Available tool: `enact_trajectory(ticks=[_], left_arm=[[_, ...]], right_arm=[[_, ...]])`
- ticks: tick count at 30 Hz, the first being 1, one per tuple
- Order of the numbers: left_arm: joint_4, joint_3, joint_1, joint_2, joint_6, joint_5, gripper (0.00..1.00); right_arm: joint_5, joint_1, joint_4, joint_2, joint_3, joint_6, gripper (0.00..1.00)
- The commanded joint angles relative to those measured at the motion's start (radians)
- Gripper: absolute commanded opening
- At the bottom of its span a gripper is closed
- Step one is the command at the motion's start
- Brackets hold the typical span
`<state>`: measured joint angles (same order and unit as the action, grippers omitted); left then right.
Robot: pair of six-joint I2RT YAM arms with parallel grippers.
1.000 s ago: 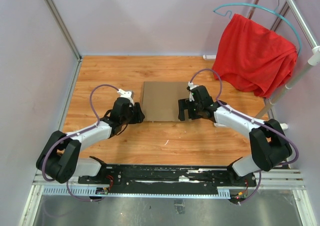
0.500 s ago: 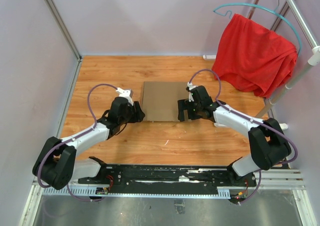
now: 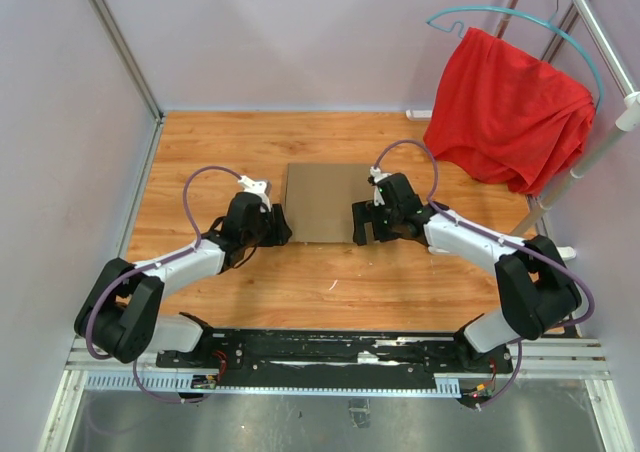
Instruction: Fold the paper box
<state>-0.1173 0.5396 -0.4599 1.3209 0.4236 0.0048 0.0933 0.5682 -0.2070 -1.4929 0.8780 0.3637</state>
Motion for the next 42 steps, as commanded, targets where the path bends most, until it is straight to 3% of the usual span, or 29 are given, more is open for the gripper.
enact_trajectory(ticks=[1,15,42], left_arm=[[-0.024,0.032,-0.008,-0.005,-0.009,0.039,0.56],[0.03,0.058,-0.023,-0.036,0.003,0.125,0.54],[0.175,0.127,-0.024,-0.058,-0.021,0.127,0.52]], right_arm=[[0.027,0.018,0.005,-0.003,0.026,-0.012,0.98],[0.06,0.028,-0.003,0.024,0.019,0.002,0.98],[0.06,0.027,-0.142,0.057,0.082,0.014,0.98]])
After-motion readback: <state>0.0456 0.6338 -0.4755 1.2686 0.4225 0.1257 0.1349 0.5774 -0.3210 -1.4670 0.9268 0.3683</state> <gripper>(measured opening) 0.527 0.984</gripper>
